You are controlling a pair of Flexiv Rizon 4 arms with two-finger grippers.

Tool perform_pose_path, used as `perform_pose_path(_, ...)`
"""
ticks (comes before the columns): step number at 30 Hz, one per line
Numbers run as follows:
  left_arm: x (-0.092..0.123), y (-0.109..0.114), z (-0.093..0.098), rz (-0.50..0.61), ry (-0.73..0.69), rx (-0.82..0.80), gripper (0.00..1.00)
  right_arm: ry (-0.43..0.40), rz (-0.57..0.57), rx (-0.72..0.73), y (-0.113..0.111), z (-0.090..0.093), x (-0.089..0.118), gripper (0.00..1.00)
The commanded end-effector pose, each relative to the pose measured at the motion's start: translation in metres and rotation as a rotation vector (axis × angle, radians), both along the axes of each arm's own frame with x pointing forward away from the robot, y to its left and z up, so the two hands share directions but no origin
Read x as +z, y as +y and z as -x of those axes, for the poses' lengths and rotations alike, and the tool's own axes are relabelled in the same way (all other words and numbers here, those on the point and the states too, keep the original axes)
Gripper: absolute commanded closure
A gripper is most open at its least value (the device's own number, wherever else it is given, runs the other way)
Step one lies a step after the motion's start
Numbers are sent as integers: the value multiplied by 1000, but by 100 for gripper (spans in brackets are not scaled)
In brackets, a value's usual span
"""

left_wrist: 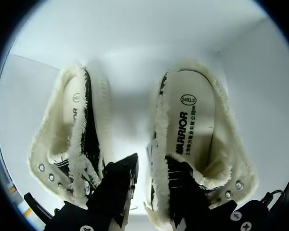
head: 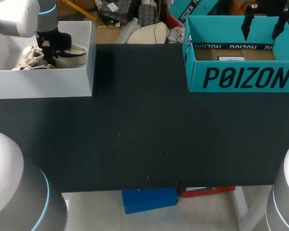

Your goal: Take the shoe out of the shoebox, open the shoe tongue, remove and reinsert the insole, then place the shoe into the shoebox

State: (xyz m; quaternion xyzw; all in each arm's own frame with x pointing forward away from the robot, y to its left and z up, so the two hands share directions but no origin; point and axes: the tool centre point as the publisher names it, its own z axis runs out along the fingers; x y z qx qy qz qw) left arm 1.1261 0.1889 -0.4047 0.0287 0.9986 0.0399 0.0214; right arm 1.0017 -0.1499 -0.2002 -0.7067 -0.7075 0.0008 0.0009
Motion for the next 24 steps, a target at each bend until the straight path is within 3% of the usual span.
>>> perform_pose_path(1,-3,3,0,-2,9,-3,78,0,0,-1,0,0,0,0)
perform_pose_path(5,-5,3,3,-4,22,-13,90,0,0,-1,0,0,0,0)
perform_pose_path(6,-5,3,4,-4,23,-13,100,0,0,-1,0,0,0,0)
perform_pose_path(12,8,3,7,4,10,-23,100,0,0,-1,0,0,0,0)
perform_pose_path(16,34,3,9,1,-19,-38,100,0,0,-1,0,0,0,0)
perform_pose_path(24,117,-2,13,-13,-106,-58,100,0,0,-1,0,0,0,0)
